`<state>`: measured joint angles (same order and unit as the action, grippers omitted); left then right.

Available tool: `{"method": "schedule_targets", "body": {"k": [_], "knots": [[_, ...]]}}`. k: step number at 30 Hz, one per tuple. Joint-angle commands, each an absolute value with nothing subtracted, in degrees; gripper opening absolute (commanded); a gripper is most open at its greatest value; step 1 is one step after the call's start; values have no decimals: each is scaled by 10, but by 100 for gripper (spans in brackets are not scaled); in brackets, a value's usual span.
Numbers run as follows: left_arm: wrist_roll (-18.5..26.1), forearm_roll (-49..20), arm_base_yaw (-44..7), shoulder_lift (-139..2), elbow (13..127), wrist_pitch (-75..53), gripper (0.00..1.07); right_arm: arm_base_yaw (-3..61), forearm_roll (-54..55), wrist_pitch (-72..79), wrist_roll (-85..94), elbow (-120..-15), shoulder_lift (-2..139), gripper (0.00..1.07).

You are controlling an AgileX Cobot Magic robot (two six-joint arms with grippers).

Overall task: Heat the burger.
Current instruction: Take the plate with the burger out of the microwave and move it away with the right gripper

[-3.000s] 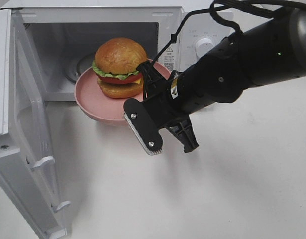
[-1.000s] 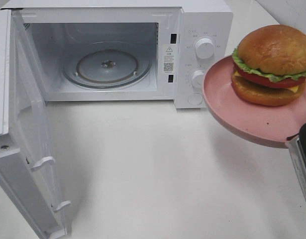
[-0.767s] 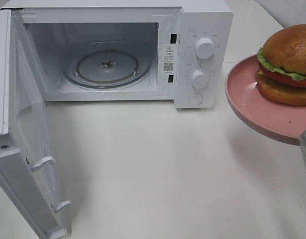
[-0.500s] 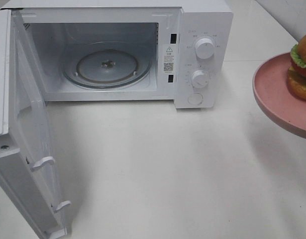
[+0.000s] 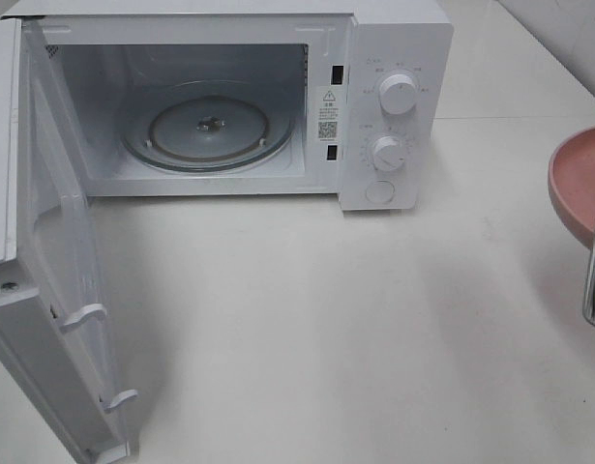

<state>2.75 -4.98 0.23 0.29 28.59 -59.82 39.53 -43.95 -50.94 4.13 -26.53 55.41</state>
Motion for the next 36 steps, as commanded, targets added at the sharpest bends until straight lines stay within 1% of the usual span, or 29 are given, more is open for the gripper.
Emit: {"method": "schedule_targets", "body": {"k": [1,5,10,16,21,36], "knots": [[26,-56,2,14,284,-591,87,395,-486,-521,-24,-278,590,0],[26,-56,2,14,284,-591,87,395,-489,-541,-76,-300,619,0],[26,-56,2,14,284,-591,87,395,-512,-599,-219,-357,690,0],[26,-56,2,14,284,-591,87,395,-512,-633,-260,-371,723,0],[26,-56,2,14,284,-591,87,395,-514,-682,-348,-378,765,0],[26,-56,2,14,284,-591,87,393,-523,-654,-437,-376,796,0]]}}
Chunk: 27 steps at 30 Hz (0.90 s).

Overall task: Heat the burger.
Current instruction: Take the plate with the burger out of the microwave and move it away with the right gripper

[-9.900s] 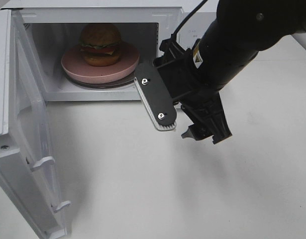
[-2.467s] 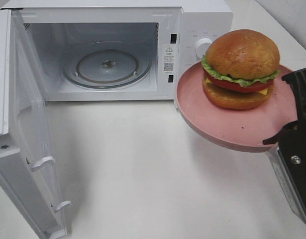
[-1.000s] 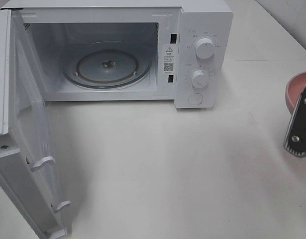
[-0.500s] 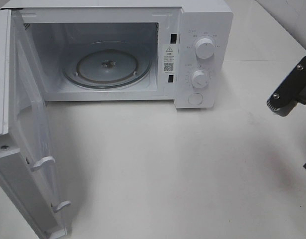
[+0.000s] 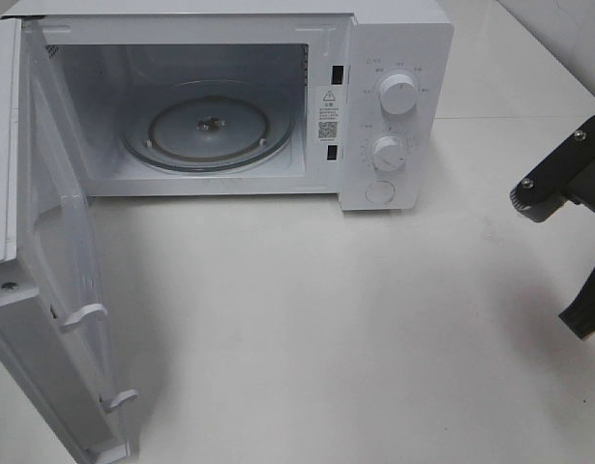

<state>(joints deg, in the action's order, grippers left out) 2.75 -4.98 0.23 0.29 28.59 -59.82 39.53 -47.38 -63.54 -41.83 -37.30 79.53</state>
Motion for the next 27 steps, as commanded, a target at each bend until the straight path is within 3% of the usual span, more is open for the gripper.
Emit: {"method": "schedule_targets", "body": {"k": [1,13,27], "knots": [[26,-56,2,14,284,-591,87,393,-527,-653,-441,-375,796,0],[26,-56,2,14,284,-591,87,393,-539,-619,-492,-323,796,0],[26,-56,2,14,284,-591,87,324,-567,-527,-551,-313,879,0]]}}
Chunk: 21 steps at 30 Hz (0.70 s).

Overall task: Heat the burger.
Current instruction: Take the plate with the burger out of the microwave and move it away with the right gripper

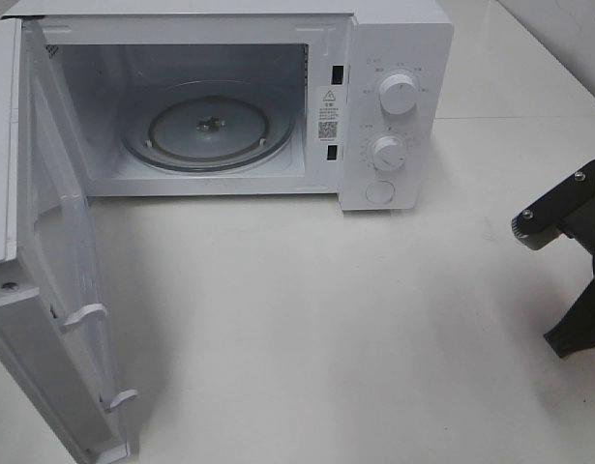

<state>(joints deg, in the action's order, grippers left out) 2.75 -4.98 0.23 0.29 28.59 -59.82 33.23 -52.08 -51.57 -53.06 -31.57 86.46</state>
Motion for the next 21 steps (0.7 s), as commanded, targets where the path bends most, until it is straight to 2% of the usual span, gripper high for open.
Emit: {"method": "schedule_targets", "body": {"k": [1,21], "knots": [[26,-56,2,14,284,-591,87,324,-577,-519,-564,-313,892,0],[26,-56,2,14,284,-591,87,319,-657,-424,-708,-313,1055,0]]}}
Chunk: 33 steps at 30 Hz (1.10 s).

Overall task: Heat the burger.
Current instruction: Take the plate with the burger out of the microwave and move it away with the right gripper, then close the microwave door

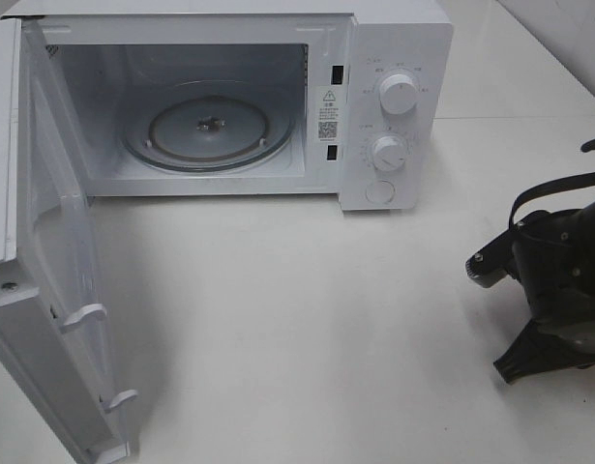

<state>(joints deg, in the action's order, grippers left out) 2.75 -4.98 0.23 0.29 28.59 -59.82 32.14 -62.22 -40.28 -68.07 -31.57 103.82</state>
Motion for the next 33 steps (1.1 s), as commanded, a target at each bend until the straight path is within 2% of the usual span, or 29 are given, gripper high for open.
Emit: {"method": "schedule_targets", "body": {"k": [1,5,8,10,11,13,14,16,20,25,27,31,33], "knots": [[26,-56,2,14,284,-591,87,319,-660,-422,-716,-313,1062,0],[26,-56,2,14,284,-591,87,319,-663,-420,-735,-313,1083,2],[26,-56,2,14,284,-591,87,319,-663,-420,-741,-313,1096,8],[26,-56,2,14,284,-591,87,319,-663,-420,-741,-313,1096,18],[26,-56,2,14,284,-591,87,319,-663,-420,-741,-313,1096,18],[26,-56,2,14,284,-591,87,319,-656,-420,-741,-313,1096,33],[26,-56,2,14,284,-591,87,319,-656,-420,-741,-313,1096,33],[26,-56,2,14,284,-591,87,321,-631,-418,-723,-313,1086,49],[26,-56,2,14,284,-591,87,321,-596,-407,-687,-313,1057,53],[26,-56,2,14,284,-591,87,321,-553,-409,-619,-313,992,53],[26,-56,2,14,284,-591,87,321,-525,-421,-570,-315,913,53],[26,-56,2,14,284,-591,87,321,-494,-439,-525,-321,853,54],[26,-56,2,14,284,-591,87,321,-442,-446,-451,-334,794,60]]}}
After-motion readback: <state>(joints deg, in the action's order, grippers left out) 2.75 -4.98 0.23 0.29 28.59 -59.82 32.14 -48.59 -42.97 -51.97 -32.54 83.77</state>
